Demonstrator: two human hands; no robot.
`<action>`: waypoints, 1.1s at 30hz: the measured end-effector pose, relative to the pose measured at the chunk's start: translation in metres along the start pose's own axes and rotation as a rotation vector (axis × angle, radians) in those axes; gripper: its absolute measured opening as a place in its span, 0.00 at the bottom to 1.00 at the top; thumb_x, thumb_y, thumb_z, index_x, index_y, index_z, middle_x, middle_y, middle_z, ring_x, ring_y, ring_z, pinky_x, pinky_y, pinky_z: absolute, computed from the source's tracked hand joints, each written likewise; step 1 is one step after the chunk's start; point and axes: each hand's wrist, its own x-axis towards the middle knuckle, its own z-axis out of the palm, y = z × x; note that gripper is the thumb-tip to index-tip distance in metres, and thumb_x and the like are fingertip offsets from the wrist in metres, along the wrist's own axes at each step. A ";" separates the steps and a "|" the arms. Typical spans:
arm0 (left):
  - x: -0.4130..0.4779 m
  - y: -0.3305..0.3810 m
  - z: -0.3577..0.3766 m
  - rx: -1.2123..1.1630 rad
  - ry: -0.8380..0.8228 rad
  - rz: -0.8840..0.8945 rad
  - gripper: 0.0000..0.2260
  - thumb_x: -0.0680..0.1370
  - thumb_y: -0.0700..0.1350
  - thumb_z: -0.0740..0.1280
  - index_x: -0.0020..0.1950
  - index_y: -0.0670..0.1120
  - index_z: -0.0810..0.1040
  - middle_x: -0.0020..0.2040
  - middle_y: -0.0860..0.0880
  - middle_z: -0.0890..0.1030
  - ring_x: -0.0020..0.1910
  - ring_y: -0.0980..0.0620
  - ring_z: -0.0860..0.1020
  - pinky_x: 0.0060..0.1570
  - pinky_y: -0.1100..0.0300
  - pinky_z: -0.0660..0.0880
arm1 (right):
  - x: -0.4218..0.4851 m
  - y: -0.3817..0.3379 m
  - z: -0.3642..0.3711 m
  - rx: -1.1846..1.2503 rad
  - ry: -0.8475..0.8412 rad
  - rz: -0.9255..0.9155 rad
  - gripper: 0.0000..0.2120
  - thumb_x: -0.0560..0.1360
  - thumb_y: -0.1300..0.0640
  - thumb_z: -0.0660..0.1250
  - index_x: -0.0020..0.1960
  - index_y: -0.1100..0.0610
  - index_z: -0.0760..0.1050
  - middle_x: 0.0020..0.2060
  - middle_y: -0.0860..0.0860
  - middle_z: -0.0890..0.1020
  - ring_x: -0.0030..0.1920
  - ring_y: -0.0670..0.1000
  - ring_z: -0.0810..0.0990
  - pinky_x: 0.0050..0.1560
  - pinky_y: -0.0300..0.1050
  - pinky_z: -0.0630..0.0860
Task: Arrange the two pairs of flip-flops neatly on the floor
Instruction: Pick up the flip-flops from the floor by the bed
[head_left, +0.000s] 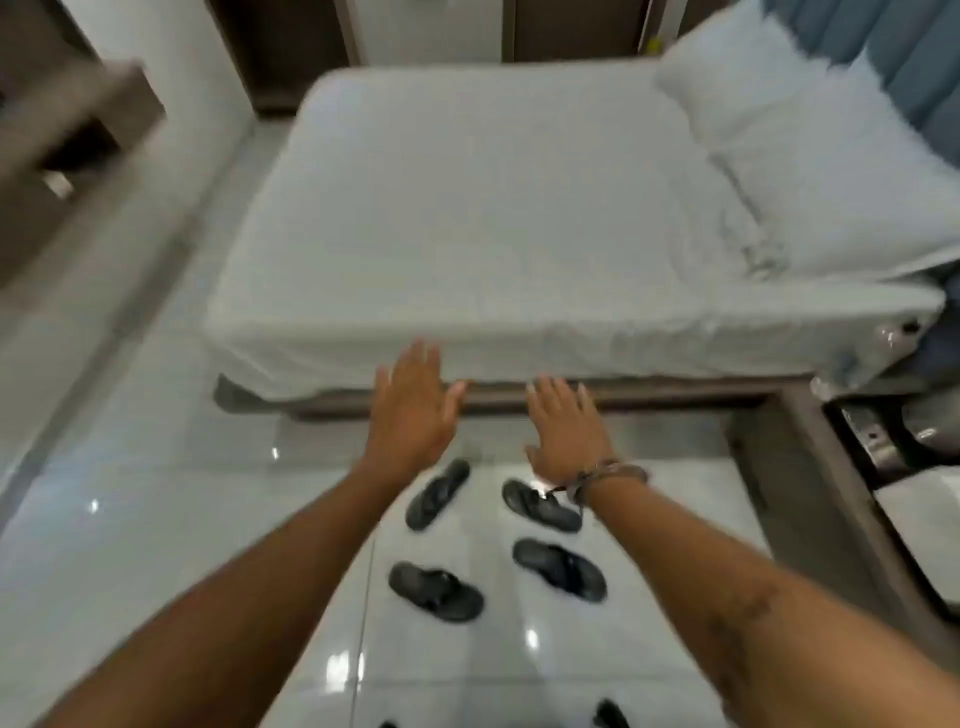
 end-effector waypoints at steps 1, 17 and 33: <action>-0.020 -0.017 0.053 0.039 -0.105 -0.079 0.29 0.81 0.58 0.53 0.78 0.44 0.57 0.79 0.42 0.56 0.77 0.46 0.55 0.75 0.45 0.48 | -0.013 0.018 0.054 -0.064 -0.128 0.022 0.37 0.79 0.45 0.57 0.79 0.57 0.42 0.79 0.57 0.43 0.79 0.57 0.43 0.78 0.60 0.43; -0.126 -0.261 0.723 0.175 -0.546 -0.830 0.28 0.78 0.60 0.57 0.66 0.38 0.73 0.68 0.38 0.72 0.71 0.39 0.64 0.72 0.36 0.48 | 0.081 0.178 0.718 -0.409 -0.514 -0.076 0.16 0.77 0.56 0.63 0.63 0.57 0.76 0.64 0.57 0.75 0.71 0.60 0.66 0.75 0.64 0.51; -0.149 -0.178 0.761 0.028 -0.607 0.080 0.08 0.75 0.45 0.65 0.45 0.45 0.83 0.43 0.46 0.80 0.51 0.45 0.65 0.59 0.48 0.56 | 0.077 0.112 0.742 0.052 -0.452 0.266 0.09 0.77 0.59 0.62 0.50 0.56 0.80 0.49 0.56 0.83 0.54 0.59 0.80 0.56 0.55 0.72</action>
